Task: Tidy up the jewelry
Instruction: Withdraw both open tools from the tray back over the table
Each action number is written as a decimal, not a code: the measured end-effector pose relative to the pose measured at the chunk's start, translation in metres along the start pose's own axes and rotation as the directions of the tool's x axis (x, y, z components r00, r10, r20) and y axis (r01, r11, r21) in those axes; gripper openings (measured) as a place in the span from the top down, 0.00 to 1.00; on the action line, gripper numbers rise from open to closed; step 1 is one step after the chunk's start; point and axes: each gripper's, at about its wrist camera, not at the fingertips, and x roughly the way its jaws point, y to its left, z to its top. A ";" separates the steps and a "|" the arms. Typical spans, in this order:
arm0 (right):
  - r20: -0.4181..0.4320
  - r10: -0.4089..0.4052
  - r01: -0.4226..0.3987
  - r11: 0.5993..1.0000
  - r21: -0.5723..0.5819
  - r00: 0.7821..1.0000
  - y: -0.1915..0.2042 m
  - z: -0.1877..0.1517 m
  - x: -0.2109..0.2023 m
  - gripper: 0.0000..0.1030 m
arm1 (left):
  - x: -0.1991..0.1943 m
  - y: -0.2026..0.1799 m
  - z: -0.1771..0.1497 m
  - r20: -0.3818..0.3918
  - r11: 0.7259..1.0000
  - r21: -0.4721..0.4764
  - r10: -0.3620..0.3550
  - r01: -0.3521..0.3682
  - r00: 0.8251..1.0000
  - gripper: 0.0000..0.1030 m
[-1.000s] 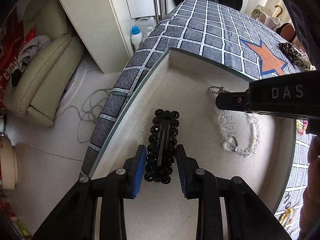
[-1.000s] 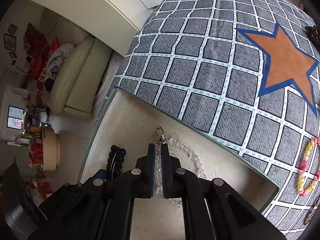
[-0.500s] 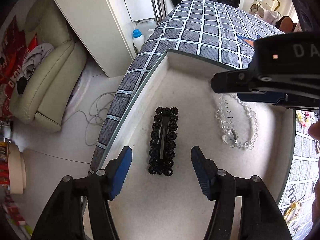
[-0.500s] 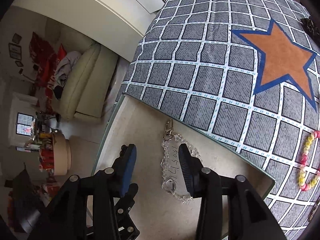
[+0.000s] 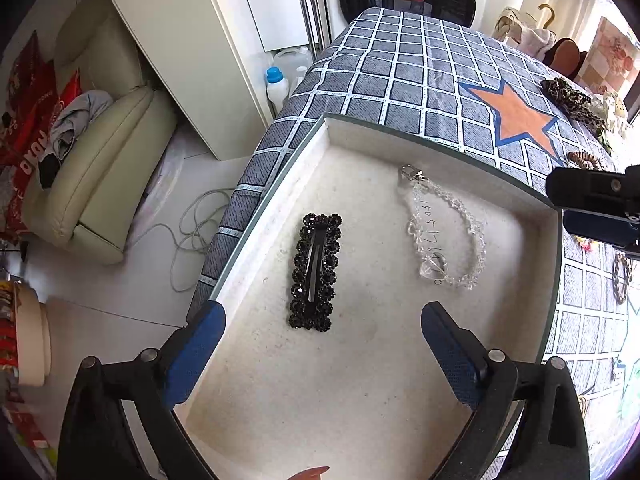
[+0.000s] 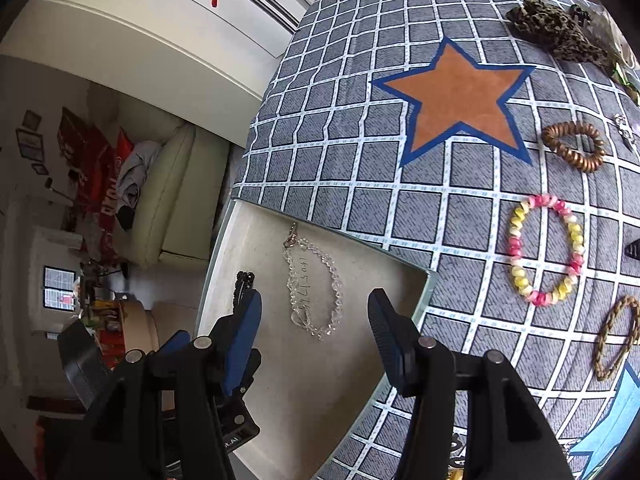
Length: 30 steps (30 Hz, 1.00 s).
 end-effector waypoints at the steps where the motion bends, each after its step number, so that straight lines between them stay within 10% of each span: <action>1: 0.004 -0.008 0.007 1.000 0.007 1.000 -0.005 -0.003 -0.004 0.41 | -0.002 -0.002 -0.002 0.002 1.000 0.004 -0.001 0.001 1.000 0.00; 10: 0.020 -0.132 0.130 0.988 0.082 0.991 -0.057 -0.038 -0.047 0.39 | -0.026 -0.038 -0.008 -0.008 0.994 0.090 -0.064 0.064 0.998 0.00; 17: 0.047 -0.207 0.198 0.968 0.152 0.977 -0.103 -0.069 -0.085 0.17 | -0.044 -0.092 -0.014 -0.015 0.975 0.188 -0.114 0.115 0.993 0.00; 30: 0.083 -0.370 0.326 0.888 0.323 0.925 -0.182 -0.128 -0.153 0.17 | -0.049 -0.180 -0.020 -0.066 0.916 0.350 -0.183 0.195 0.981 0.00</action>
